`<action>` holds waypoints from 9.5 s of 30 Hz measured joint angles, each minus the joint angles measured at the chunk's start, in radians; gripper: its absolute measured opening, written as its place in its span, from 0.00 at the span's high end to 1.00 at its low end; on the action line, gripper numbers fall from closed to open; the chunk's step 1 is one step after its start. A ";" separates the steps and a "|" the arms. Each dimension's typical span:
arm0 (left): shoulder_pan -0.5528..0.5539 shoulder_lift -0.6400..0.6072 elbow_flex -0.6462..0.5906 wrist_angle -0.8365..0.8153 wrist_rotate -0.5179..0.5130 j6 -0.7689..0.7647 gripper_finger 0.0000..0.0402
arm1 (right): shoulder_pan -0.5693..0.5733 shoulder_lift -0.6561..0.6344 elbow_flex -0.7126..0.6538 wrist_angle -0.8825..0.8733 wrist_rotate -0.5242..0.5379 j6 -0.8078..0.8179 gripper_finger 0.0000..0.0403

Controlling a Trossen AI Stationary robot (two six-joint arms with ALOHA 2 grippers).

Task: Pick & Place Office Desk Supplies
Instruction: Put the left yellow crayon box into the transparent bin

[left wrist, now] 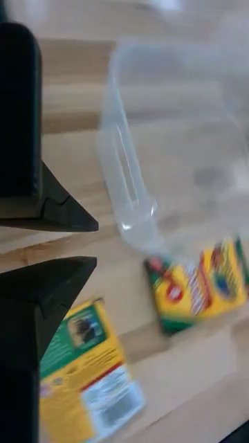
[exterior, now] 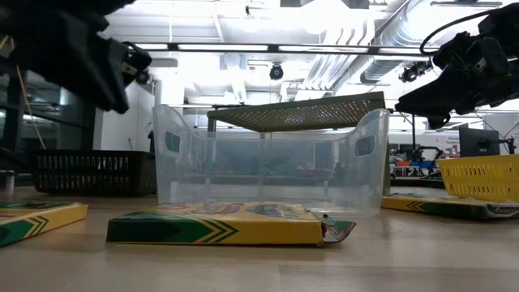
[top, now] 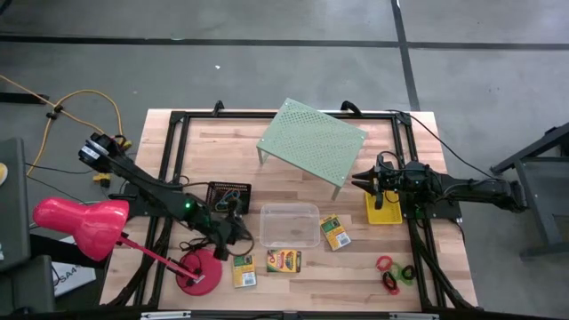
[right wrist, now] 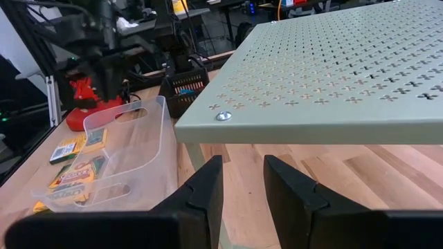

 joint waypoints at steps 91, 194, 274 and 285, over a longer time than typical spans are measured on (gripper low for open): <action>-0.072 0.343 0.204 -0.232 0.481 -0.311 0.84 | 0.000 0.000 0.000 -0.001 0.000 0.000 0.77; -0.072 0.343 0.204 -0.225 0.478 -0.338 0.84 | 0.603 1.458 1.017 0.369 0.027 -0.176 0.77; -0.145 0.343 0.204 -0.216 0.403 -0.406 0.84 | 0.694 1.997 1.466 0.093 0.228 -0.018 0.77; -0.166 0.343 0.204 -0.193 0.296 -0.466 0.84 | 0.694 1.997 1.466 0.119 0.228 -0.007 0.77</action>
